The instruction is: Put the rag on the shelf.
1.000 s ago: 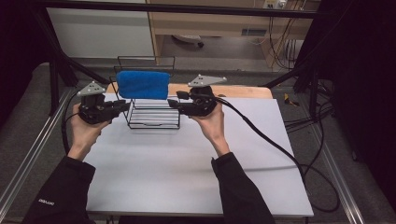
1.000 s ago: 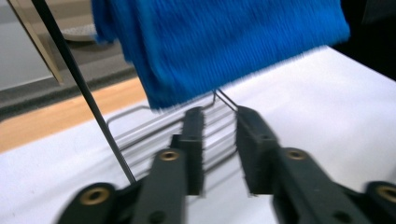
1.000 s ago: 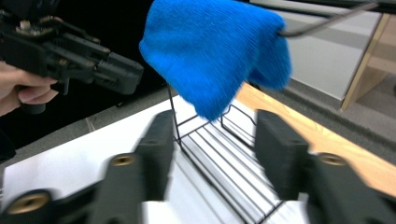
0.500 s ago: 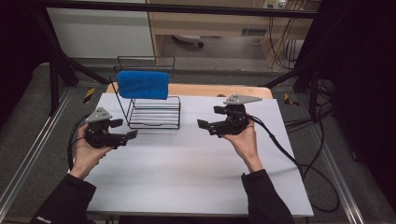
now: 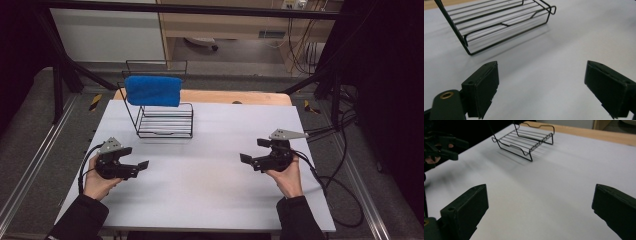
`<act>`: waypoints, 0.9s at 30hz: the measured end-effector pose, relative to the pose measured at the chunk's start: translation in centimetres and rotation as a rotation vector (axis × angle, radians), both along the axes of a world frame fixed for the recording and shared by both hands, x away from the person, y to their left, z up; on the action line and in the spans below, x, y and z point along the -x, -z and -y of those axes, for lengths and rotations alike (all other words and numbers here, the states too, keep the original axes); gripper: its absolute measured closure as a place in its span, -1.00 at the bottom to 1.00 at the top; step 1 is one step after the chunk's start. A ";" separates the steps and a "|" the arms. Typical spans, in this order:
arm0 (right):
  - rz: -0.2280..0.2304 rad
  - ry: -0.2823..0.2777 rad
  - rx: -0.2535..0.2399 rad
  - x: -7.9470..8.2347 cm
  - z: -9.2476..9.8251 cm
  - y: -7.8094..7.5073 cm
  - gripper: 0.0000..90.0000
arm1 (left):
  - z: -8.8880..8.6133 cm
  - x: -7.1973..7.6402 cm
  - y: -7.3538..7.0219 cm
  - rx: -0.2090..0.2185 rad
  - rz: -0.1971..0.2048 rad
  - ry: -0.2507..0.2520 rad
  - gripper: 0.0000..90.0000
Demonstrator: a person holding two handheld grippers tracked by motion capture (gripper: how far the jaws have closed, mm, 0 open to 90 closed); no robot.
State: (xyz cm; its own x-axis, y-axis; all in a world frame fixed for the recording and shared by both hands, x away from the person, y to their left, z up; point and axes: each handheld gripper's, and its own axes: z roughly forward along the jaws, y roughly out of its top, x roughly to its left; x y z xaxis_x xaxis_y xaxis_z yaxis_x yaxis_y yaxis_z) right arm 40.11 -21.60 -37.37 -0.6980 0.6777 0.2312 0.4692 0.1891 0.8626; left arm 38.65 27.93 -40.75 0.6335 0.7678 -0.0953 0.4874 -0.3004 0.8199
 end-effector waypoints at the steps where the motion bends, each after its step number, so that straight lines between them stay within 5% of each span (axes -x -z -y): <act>1: -0.006 0.002 0.003 0.2 0.4 0.5 -0.98 | -0.1 0.1 0.3 0.004 -0.005 0.001 -0.73; 17: -0.095 0.021 0.010 3.5 5.9 6.5 -0.99 | -0.2 1.2 2.9 -0.027 -0.025 0.020 -0.73; 27: -0.099 0.038 0.052 4.1 6.2 7.4 -0.99 | -0.6 1.7 3.5 -0.026 -0.021 0.014 -0.73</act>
